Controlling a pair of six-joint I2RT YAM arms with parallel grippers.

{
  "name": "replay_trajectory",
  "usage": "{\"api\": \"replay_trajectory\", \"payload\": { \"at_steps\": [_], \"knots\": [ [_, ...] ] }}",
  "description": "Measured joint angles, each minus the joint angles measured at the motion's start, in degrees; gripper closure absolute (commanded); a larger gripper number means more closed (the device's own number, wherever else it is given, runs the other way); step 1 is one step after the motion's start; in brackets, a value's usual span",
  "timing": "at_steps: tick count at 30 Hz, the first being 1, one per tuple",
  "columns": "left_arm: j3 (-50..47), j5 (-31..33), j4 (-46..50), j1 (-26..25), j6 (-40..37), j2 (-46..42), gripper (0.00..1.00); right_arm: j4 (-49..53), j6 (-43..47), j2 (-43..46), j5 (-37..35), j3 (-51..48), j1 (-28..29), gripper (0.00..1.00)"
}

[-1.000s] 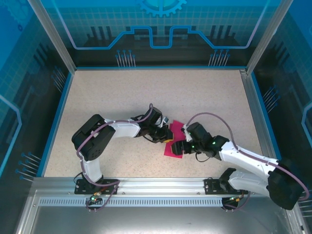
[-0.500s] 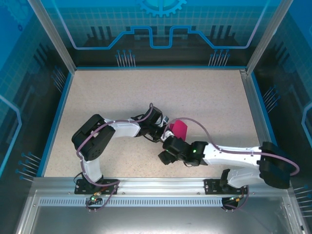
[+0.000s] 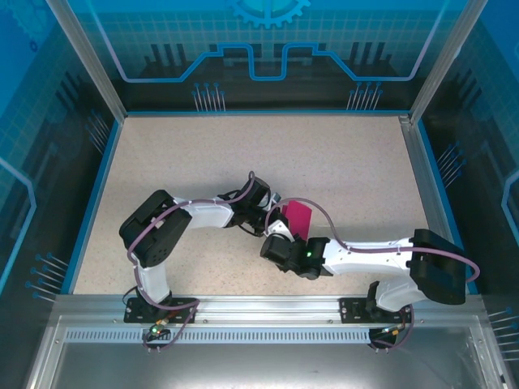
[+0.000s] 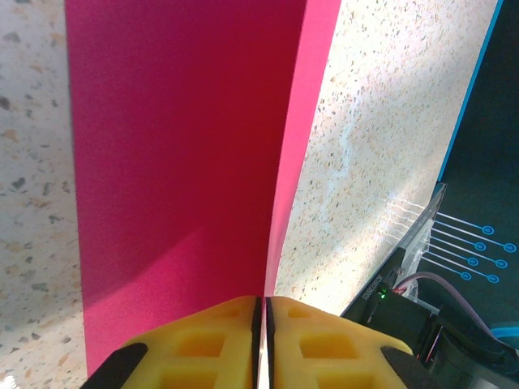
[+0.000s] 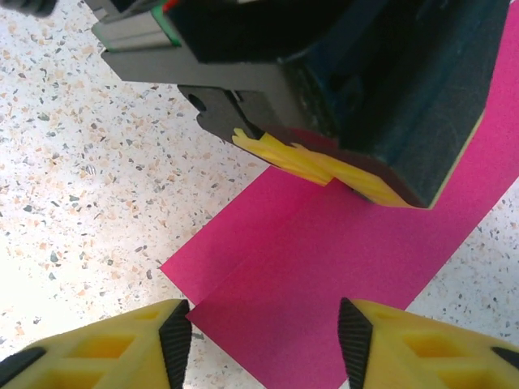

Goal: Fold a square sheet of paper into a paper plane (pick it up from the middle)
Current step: Fold the triangle a second time at the center of the table.

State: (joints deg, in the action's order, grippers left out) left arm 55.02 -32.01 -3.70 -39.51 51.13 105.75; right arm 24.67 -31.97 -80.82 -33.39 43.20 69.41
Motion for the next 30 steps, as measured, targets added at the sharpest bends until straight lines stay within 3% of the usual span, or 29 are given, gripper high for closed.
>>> {"api": "replay_trajectory", "payload": {
  "at_steps": [8, 16, 24, 28, 30],
  "knots": [
    [0.0, 0.0, 0.0, 0.0, 0.0, 0.0, 0.84, 0.7, -0.3, 0.0, -0.2, 0.3, -0.2, 0.78],
    [0.0, 0.0, 0.4, 0.0, 0.0, 0.0, 0.83, 0.6, 0.7, 1.3, 3.3, 0.1, -2.0, 0.84],
    [0.0, 0.2, 0.9, 0.0, 0.0, 0.0, 0.80, -0.3, 1.8, 5.8, 8.7, -2.0, -5.5, 0.96],
    [0.0, 0.2, 0.9, 0.0, 0.0, 0.0, 0.70, -1.4, 2.4, 6.9, 12.0, -3.6, -7.5, 0.96],
    [0.0, 0.3, 1.0, 0.0, 0.2, 0.0, 0.60, -2.3, 2.5, 7.4, 14.2, -4.5, -8.6, 0.95]
  ]
}}
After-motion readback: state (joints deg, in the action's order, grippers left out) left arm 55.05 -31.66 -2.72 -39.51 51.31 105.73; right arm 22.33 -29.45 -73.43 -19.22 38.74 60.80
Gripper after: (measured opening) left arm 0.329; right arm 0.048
